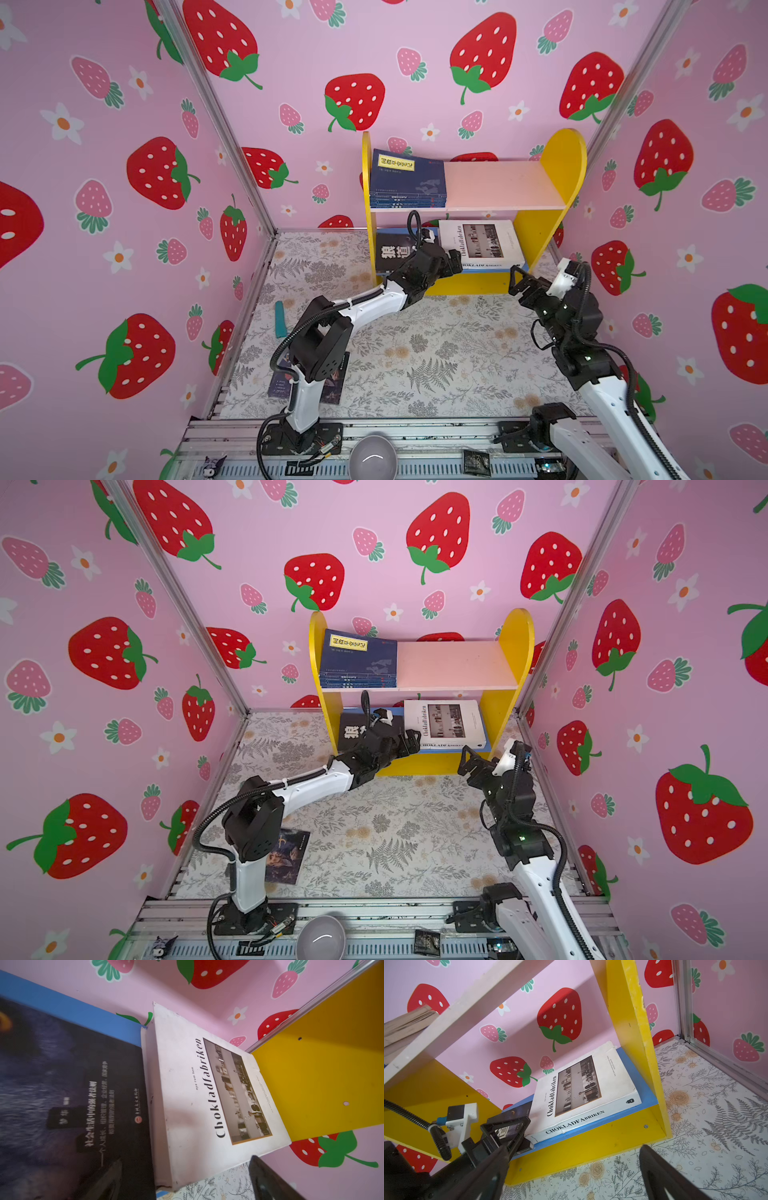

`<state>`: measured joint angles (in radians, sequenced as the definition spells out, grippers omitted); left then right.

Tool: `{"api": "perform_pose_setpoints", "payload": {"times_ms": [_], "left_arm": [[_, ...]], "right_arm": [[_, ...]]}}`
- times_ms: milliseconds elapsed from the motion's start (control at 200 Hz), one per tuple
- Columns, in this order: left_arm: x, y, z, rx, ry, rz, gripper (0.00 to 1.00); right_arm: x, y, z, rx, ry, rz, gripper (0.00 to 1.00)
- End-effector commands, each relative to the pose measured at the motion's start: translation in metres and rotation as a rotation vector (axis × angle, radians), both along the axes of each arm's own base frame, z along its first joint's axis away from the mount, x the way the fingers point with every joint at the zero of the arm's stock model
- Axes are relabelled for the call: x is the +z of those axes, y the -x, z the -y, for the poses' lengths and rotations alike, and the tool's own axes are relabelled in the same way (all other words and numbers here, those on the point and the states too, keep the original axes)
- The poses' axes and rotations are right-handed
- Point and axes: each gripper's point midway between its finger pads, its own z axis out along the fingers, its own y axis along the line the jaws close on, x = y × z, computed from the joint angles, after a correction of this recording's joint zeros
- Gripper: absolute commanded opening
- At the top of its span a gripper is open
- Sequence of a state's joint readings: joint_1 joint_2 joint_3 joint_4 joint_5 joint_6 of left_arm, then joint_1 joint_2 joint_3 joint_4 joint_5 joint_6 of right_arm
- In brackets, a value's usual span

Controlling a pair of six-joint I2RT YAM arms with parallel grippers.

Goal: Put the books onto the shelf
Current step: 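Push the white book deeper onto the lower shelf with the left gripper, then withdraw the left gripper from the shelf while the right gripper moves toward the floor book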

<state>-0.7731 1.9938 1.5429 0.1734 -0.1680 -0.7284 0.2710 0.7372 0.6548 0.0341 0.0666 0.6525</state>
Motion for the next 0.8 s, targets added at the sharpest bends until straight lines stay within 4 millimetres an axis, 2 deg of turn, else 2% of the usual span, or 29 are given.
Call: {"api": "perform_pose_setpoints", "payload": {"times_ms": [0,225,460,790], "left_arm": [[0.016,-0.007,0.011,-0.034,-0.030,0.061,0.96],[0.009,-0.025,0.027,-0.077,-0.025,0.055,0.96],[0.008,-0.025,0.048,-0.179,-0.027,0.067,0.93],[0.009,-0.031,0.044,-0.169,-0.031,0.082,0.92]], "right_arm": [[0.010,-0.006,-0.004,0.008,-0.010,0.047,1.00],[0.014,-0.012,0.002,-0.030,0.012,0.049,1.00],[0.015,-0.012,0.012,-0.084,0.029,0.048,1.00],[0.010,-0.019,0.017,-0.118,0.056,0.025,1.00]]}}
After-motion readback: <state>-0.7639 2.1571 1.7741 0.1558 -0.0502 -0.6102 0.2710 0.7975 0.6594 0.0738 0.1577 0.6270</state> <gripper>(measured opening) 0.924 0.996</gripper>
